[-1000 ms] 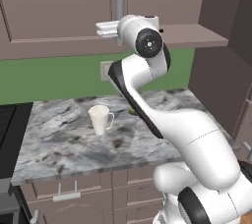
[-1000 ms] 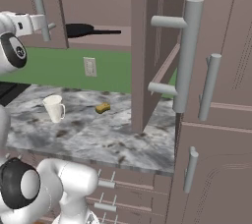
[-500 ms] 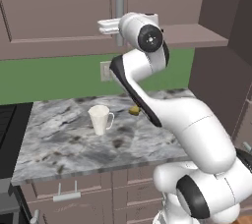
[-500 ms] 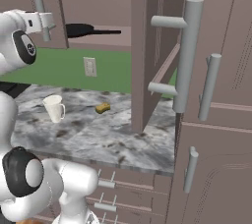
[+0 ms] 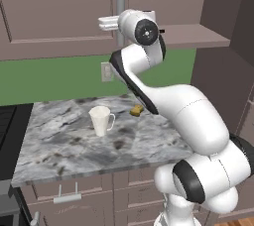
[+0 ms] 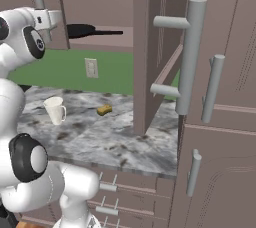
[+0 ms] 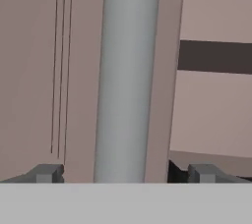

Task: Pick the pan from the cabinet and place it on the stove. Then turn on the stove burner for the pan.

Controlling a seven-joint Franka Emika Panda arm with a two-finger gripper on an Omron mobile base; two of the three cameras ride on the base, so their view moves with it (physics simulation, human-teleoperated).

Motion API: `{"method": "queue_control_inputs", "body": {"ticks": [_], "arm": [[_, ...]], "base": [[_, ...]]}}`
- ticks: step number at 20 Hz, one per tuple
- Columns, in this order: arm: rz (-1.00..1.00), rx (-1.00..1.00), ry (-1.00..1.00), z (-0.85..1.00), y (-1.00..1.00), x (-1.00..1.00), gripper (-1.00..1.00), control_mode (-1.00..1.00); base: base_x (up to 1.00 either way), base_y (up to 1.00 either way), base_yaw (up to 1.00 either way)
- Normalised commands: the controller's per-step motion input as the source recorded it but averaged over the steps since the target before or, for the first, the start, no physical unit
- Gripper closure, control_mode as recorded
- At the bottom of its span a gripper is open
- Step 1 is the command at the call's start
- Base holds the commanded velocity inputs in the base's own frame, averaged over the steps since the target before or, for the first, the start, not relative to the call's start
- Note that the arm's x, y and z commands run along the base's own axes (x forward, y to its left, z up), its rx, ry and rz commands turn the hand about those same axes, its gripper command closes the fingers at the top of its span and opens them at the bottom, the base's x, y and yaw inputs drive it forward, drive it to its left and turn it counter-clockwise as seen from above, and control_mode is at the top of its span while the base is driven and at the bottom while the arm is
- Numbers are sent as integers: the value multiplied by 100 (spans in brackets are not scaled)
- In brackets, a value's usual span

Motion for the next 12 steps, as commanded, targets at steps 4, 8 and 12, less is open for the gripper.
{"method": "queue_control_inputs", "body": {"ticks": [4,8,12], "arm": [[-2,0,4,0,5,35,100,-100],[-2,0,2,0,11,31,100,-100],[-2,0,1,-1,14,24,100,-100]], "base": [[0,0,0],[0,0,0],[0,0,0]]}}
